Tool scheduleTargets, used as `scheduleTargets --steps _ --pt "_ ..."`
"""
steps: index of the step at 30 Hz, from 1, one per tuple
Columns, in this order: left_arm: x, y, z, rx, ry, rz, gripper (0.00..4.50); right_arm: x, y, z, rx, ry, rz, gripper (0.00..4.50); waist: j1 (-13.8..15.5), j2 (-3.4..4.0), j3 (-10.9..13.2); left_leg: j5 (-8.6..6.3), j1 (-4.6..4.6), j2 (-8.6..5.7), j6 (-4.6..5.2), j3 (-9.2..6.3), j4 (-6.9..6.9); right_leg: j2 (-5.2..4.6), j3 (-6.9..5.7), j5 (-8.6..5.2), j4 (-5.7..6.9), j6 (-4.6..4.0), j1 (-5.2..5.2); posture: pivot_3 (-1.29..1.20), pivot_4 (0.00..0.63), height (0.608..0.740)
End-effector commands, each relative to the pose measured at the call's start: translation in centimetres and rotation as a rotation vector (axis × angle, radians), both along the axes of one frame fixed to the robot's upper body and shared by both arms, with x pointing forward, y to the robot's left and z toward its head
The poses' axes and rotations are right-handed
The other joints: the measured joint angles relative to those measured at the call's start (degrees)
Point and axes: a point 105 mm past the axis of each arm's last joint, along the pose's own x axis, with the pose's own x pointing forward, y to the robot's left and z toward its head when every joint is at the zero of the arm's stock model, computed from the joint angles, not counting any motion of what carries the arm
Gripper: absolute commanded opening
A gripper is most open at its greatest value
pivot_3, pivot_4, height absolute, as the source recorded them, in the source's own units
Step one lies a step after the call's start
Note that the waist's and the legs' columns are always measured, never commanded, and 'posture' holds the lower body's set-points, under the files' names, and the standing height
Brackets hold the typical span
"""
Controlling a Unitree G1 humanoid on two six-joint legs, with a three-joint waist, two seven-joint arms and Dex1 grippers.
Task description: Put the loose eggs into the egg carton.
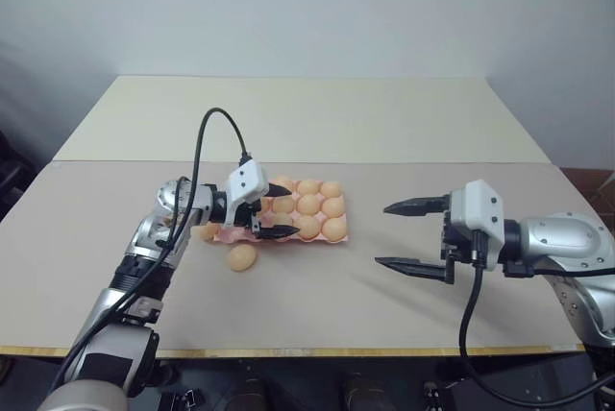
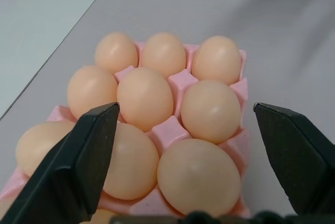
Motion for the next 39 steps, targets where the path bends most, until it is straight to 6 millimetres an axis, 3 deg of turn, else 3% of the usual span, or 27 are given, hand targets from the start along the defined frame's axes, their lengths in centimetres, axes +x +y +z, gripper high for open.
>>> scheduleTargets --steps 1,2,7,10,14,17,21,33,39 --pt "-0.6 2.0 4.3 -0.115 -0.047 0.015 4.49 -0.3 0.2 1.4 0.027 -0.041 0.014 4.50 -0.1 0.00 0.0 0.00 -0.01 0.01 0.00 0.00 0.00 0.00 0.00 0.00 0.00 0.00 -0.01 0.00 0.150 0.740" --pt "-0.9 2.5 4.9 -0.136 -0.031 0.017 4.49 -0.3 0.3 1.4 0.030 -0.040 0.015 4.50 -0.2 0.00 0.0 0.00 -0.01 0.01 0.00 0.00 0.00 0.00 0.00 0.00 -0.01 0.00 -0.01 0.00 0.150 0.740" --pt "-4.7 9.6 6.5 -0.076 -0.022 0.075 4.49 0.2 -0.5 1.6 0.045 -0.025 -0.016 4.50 -1.1 0.02 0.0 0.00 0.01 0.07 0.00 0.01 -0.05 0.03 0.03 -0.01 0.01 0.00 -0.07 0.00 0.150 0.740" --pt "-5.9 11.4 7.0 -0.086 -0.023 0.108 4.49 0.1 -0.7 1.5 0.043 -0.017 -0.014 4.50 -0.7 0.02 0.0 0.00 0.02 0.07 0.00 0.02 -0.05 0.00 -0.02 -0.01 0.02 0.00 -0.04 0.00 0.150 0.740" --pt "-9.3 13.8 6.5 -0.074 0.024 0.149 4.49 -0.1 -1.1 1.7 0.056 0.014 0.007 4.50 -0.1 0.02 0.0 0.00 0.03 0.10 0.00 0.02 -0.05 -0.01 -0.07 -0.01 -0.02 -0.01 -0.01 0.00 0.150 0.740" --pt "-11.4 13.8 5.2 -0.091 0.069 0.200 4.49 0.4 -2.3 1.9 0.061 0.016 -0.047 4.50 -0.1 0.02 0.0 0.00 -0.02 0.12 0.00 0.04 -0.06 -0.02 -0.07 -0.01 -0.05 -0.01 -0.06 0.00 0.150 0.740" --pt "-12.4 13.2 4.5 -0.128 0.063 0.262 4.49 -0.1 -2.7 1.2 0.030 0.028 -0.045 4.50 0.6 0.01 0.0 0.00 0.05 0.12 -0.01 0.05 -0.05 -0.04 -0.09 -0.01 -0.02 -0.02 0.01 0.00 0.150 0.740" --pt "-12.3 12.8 4.6 -0.123 0.058 0.281 4.49 0.0 -2.3 1.5 0.039 0.019 -0.033 4.50 -0.1 0.02 0.0 0.00 0.06 0.12 -0.01 0.09 -0.06 -0.02 -0.03 0.00 -0.07 -0.03 -0.01 0.00 0.150 0.740" --pt "-11.8 11.6 3.2 -0.069 0.080 0.237 4.49 0.0 -2.3 1.4 0.038 0.014 -0.037 4.50 -0.1 0.02 0.0 0.00 0.10 0.11 -0.01 0.09 -0.06 -0.01 -0.03 0.00 -0.05 -0.03 0.01 0.00 0.150 0.740"
